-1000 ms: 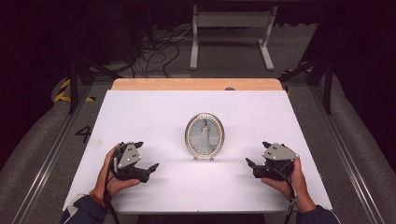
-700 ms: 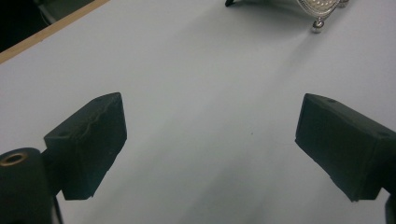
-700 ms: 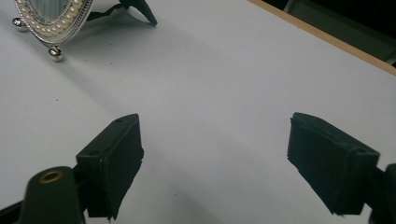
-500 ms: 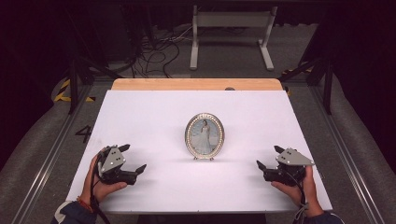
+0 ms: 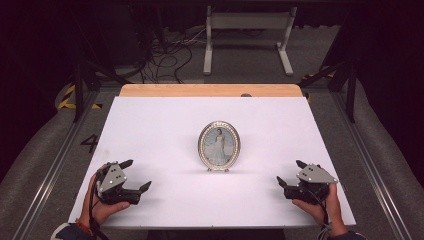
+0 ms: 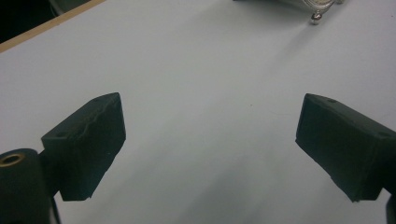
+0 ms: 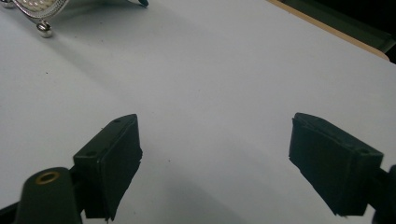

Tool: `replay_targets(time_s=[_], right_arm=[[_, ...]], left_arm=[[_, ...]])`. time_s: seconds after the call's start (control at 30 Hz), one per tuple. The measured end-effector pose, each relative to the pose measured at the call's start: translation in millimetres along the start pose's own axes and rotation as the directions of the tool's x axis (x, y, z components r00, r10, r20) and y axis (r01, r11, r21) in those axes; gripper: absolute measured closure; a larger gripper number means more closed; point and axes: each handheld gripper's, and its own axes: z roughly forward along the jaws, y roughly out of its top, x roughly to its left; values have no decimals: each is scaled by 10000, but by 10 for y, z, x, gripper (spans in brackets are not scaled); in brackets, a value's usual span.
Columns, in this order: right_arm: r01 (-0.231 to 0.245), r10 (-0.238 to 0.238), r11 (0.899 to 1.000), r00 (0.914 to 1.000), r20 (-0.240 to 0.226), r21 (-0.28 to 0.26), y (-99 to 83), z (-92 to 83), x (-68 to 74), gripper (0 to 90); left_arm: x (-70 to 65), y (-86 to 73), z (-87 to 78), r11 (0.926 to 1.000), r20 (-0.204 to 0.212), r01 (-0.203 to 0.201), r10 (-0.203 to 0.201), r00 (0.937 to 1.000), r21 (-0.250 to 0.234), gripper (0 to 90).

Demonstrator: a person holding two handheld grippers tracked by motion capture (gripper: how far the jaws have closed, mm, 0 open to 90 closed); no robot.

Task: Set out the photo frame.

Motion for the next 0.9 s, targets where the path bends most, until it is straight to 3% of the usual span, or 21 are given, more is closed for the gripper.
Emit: replay_targets(time_s=[0.2,0.4,0.9], right_arm=[[95,-95,10000,10000,-17,-8,17,9,47,166],[-8,8,10000,10000,50,-88,4,17,38,160],[-61,62,9999,10000,69,-142,3,19,23,155]], left_arm=[[-1,-10,21,10000,76,80,-80,9999,54,90],[-31,5,41,9997,81,-182,180,9998,150,92],[-20,-14,113,9988,189,-95,87,9998,474,93]])
